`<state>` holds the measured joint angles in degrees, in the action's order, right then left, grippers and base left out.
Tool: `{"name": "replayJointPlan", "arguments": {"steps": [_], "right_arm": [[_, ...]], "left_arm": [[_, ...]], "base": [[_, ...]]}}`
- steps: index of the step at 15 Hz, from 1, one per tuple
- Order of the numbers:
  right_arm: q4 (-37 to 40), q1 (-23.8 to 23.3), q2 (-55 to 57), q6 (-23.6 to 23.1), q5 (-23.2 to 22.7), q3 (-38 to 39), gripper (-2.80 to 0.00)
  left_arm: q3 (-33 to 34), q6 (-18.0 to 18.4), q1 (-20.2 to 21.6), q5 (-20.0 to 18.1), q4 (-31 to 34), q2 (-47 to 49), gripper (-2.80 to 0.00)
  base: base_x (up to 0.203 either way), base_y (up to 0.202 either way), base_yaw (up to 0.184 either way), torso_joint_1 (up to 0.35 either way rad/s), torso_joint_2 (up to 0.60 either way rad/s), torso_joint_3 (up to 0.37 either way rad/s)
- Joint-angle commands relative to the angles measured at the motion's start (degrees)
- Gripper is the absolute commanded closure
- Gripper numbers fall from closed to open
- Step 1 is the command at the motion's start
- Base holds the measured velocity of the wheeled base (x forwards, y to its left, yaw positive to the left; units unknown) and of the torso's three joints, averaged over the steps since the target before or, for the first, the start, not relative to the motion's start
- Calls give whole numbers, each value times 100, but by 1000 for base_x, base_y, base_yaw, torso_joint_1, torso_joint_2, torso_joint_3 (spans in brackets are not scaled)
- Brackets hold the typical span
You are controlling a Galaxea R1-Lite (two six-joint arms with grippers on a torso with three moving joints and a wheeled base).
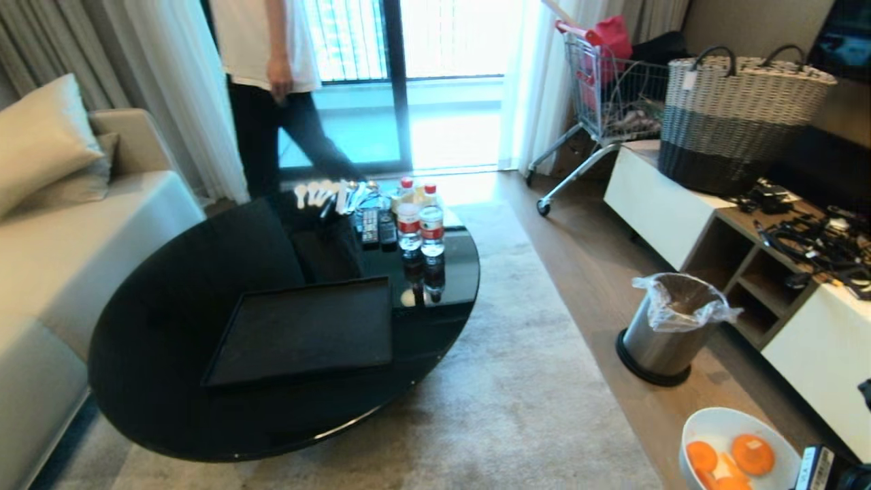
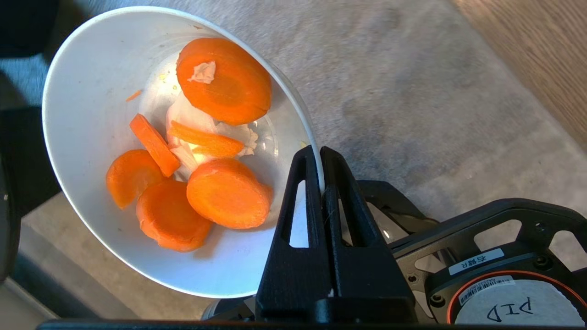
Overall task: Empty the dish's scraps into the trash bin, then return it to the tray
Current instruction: Move the bowl over the trash can
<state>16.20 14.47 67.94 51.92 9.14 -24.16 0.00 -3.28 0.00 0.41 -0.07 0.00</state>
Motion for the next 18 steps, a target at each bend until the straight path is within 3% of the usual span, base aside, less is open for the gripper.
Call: {"name": "replayJointPlan", "arguments": {"steps": [1,18], "right_arm": [[6,3,9,29,3,-1,0],[15,6,0,29,17,-10,0]], "left_arm": [[0,-6,0,2,-1,0,0],[0,-6,0,2,-1,0,0]], "base": [[2,11,-164,4,2,4],[1,11,-155,2,2,3]]}}
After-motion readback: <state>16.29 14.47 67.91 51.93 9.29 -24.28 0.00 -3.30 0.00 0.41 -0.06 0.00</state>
